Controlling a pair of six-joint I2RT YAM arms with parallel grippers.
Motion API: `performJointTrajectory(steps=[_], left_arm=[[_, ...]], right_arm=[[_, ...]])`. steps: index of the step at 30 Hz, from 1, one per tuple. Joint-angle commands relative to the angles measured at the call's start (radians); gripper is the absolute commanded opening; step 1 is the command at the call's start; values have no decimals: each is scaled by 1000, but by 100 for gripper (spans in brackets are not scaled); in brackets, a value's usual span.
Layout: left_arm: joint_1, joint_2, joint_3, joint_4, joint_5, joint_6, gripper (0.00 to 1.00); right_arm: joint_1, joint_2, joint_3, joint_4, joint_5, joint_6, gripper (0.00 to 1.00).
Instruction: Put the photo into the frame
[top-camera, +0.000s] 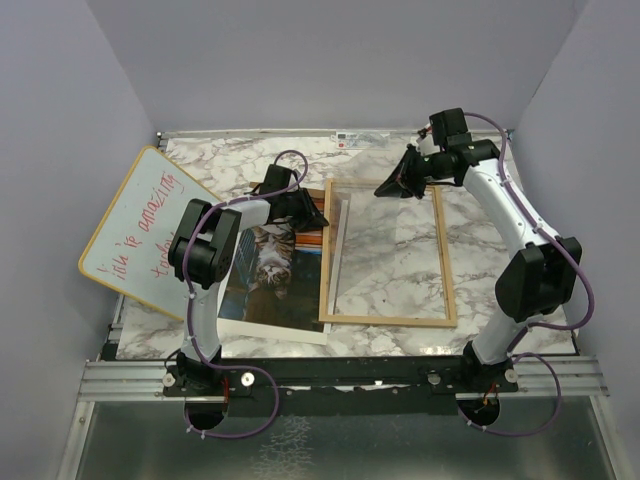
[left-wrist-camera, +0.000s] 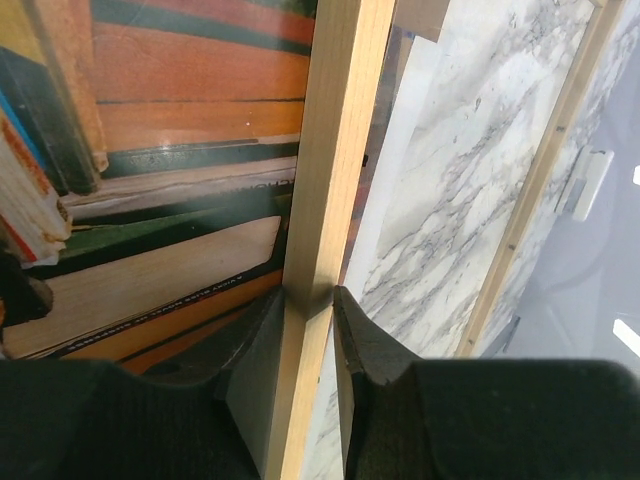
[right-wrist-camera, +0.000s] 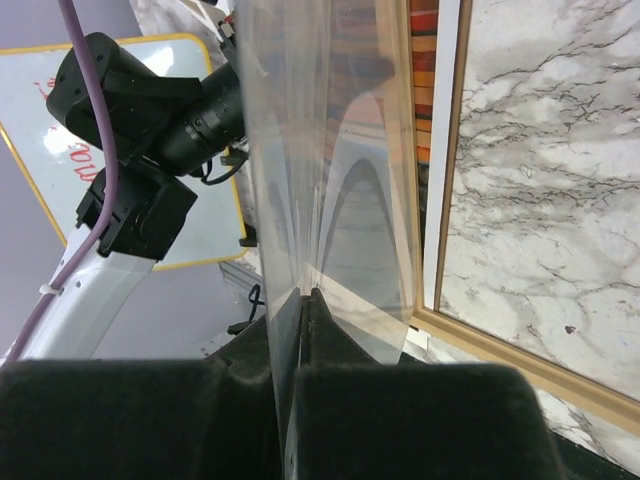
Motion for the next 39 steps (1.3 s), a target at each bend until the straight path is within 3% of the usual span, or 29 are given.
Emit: performJointTrajectory(steps=[1, 13, 27, 39], left_arm=[[-20, 97, -47, -150, -83, 58, 29], [-20, 100, -44, -151, -86, 56, 29], [-19, 103, -44, -160, -115, 63, 28], [-20, 109, -39, -166, -125, 67, 27]], right_arm=[[4, -6, -15, 46, -51, -14, 1], [4, -3, -66, 45, -62, -26, 1], [-3, 5, -61, -52, 82, -139, 1], [-34, -1, -61, -68, 82, -184, 1]])
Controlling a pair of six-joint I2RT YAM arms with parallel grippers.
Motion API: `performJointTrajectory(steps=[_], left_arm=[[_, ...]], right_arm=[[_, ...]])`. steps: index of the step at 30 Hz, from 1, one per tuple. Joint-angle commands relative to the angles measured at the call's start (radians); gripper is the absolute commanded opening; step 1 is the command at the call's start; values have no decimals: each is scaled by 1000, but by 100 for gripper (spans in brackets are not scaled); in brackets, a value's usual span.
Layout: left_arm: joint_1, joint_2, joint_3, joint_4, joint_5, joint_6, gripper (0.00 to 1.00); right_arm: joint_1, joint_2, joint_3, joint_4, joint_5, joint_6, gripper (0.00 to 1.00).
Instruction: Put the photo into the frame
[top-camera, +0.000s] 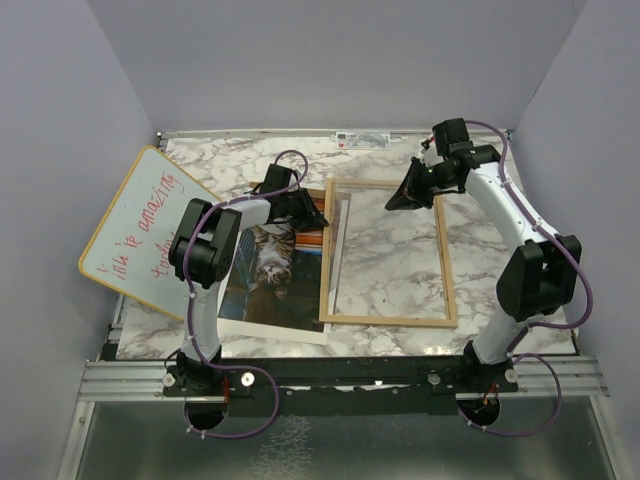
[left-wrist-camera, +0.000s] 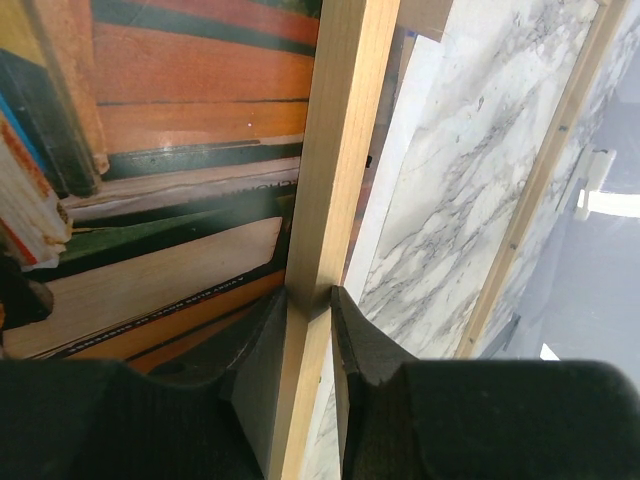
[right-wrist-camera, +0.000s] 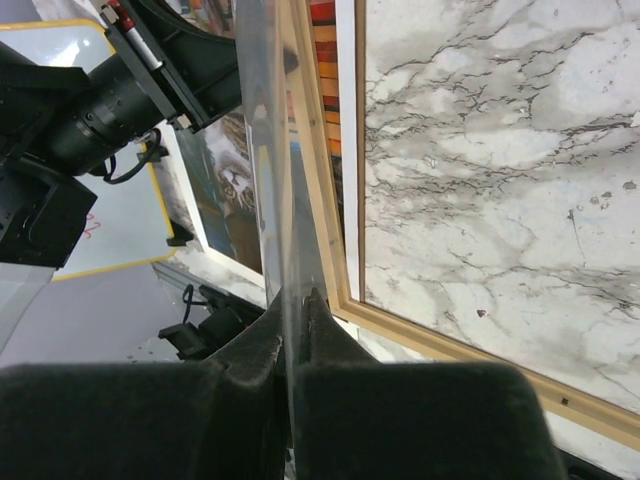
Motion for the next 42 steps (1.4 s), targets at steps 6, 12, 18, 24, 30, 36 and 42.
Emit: performJointTrajectory(steps=[6, 12, 18, 24, 30, 36, 42], left_arm=[[-20, 104, -49, -163, -130, 68, 27], [-20, 110, -45, -165, -127, 73, 25], [-20, 116, -37, -169, -126, 76, 25], [-19, 119, -29, -174, -127, 80, 24], [-19, 127, -20, -179, -131, 82, 20], [-19, 134, -8, -186, -148, 83, 19], [-18, 142, 3, -195, -164, 86, 19]], right_arm=[[-9, -5, -11, -5, 17, -50, 0], [-24, -13, -8, -4, 14, -75, 1], [-33, -2, -8, 0, 11, -88, 1], [-38, 9, -19, 11, 9, -106, 1], [-62, 7, -39, 18, 0, -147, 1], [-78, 8, -51, 54, -46, -178, 1], [-79, 5, -103, 142, -134, -179, 1]])
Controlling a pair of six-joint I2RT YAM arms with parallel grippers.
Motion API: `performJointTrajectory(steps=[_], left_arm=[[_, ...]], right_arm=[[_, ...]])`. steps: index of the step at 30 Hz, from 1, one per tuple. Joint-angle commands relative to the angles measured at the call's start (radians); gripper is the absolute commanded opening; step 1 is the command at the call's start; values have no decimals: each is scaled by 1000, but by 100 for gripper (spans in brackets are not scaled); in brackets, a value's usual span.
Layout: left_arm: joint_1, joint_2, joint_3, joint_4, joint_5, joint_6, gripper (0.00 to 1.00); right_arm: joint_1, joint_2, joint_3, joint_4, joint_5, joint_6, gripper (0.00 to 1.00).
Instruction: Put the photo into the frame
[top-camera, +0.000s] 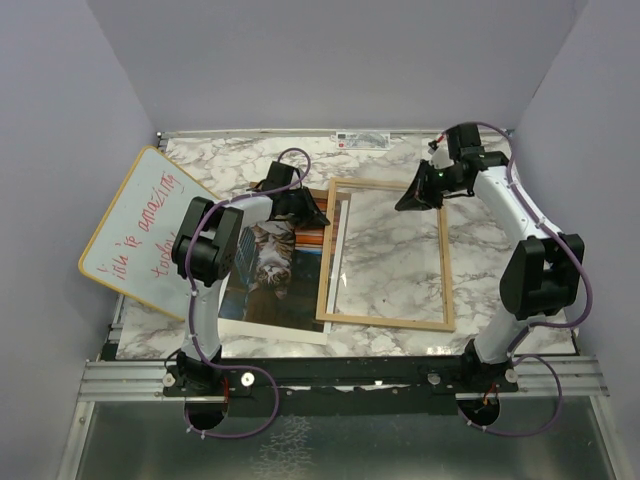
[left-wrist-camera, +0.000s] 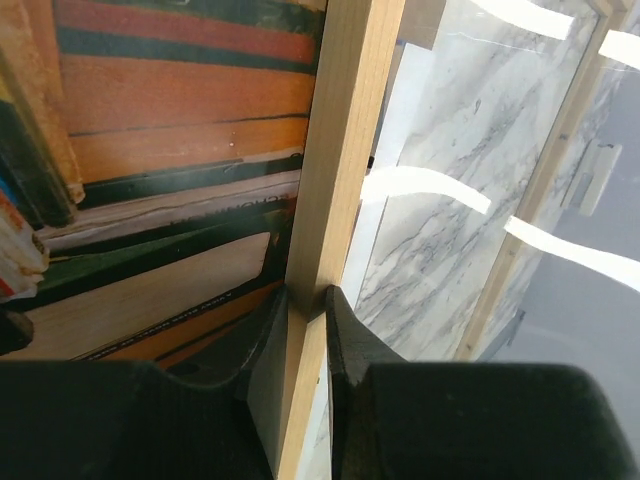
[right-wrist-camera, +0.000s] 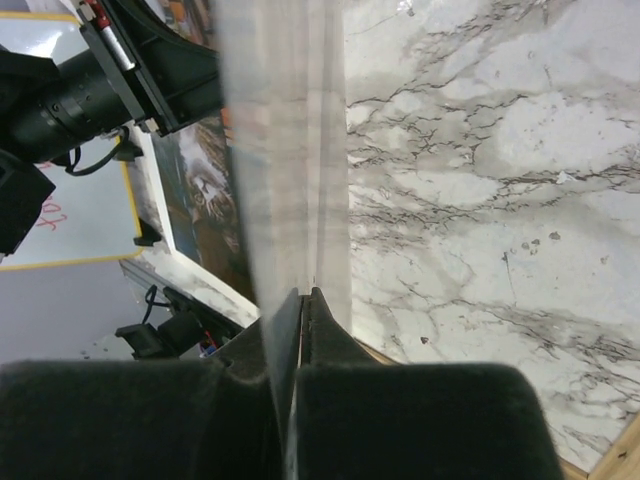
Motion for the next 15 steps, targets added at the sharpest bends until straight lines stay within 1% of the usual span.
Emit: performJointTrajectory(steps=[1, 9, 11, 15], left_arm=[[-17, 118, -45, -159, -173, 64, 19], [-17, 123, -32, -169, -188, 64, 19], [-17, 123, -29, -171, -190, 64, 19], [-15, 127, -25, -175, -197, 66, 19]], right_arm=[[6, 4, -54, 92, -92, -11, 1], [4, -10, -150, 155, -148, 41, 1], [2, -16, -161, 156, -160, 43, 1], [-4, -16, -145, 107, -166, 25, 1]])
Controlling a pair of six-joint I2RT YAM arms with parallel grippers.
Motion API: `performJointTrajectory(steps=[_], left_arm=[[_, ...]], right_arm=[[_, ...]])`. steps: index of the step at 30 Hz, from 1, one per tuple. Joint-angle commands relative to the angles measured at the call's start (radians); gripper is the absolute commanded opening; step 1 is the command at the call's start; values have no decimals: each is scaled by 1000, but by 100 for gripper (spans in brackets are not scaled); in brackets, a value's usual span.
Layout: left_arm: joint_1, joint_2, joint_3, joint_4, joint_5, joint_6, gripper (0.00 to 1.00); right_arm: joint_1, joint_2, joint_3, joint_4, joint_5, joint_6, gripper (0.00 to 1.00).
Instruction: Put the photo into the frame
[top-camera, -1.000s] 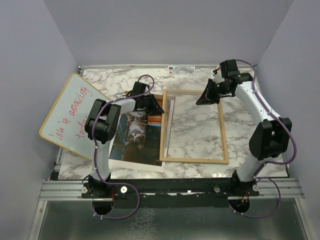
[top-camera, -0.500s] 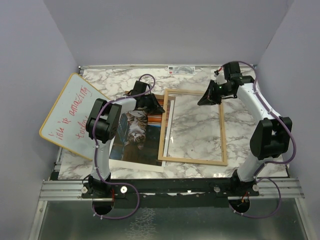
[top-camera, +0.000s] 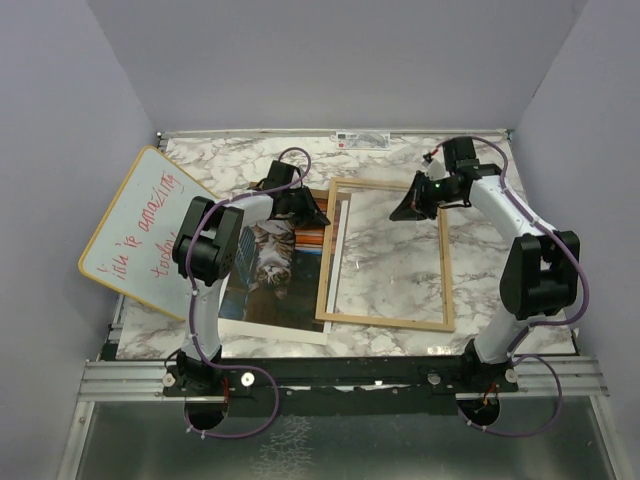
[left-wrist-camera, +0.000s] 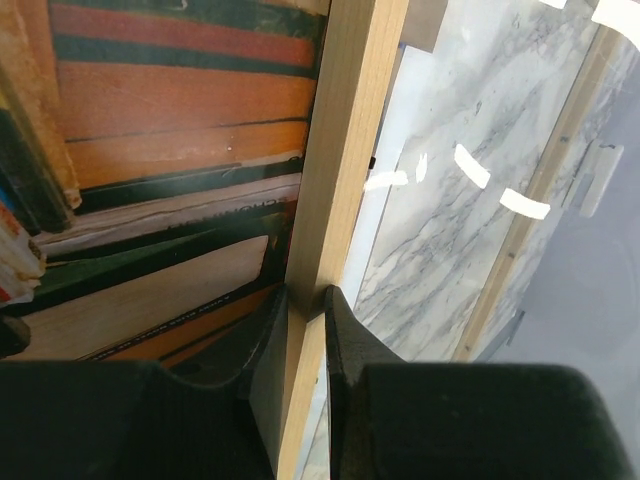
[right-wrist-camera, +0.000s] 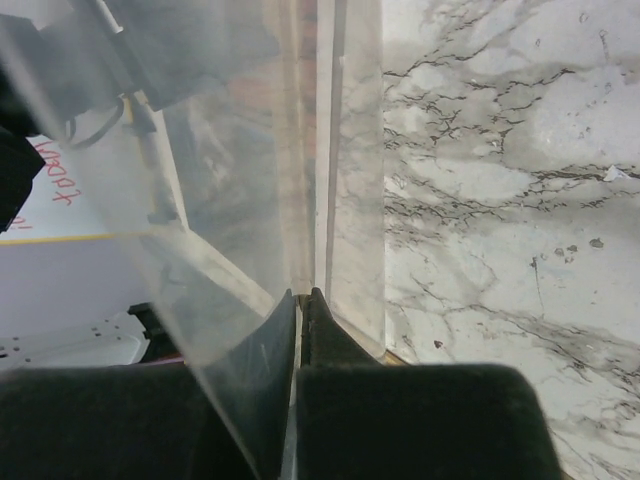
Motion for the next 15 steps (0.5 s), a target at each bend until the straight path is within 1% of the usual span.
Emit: performJointTrajectory(steps=[1, 6, 15], left_arm=[[-14, 118, -44, -155, -199, 65, 19], [-14, 126, -36, -161, -206, 73, 18], [-10, 133, -27, -165, -215, 81, 18]], right_arm=[[-6, -15, 14, -38, -61, -7, 1], [-14, -10, 62, -116, -59, -41, 1], [-23, 8, 89, -185, -60, -110, 1]])
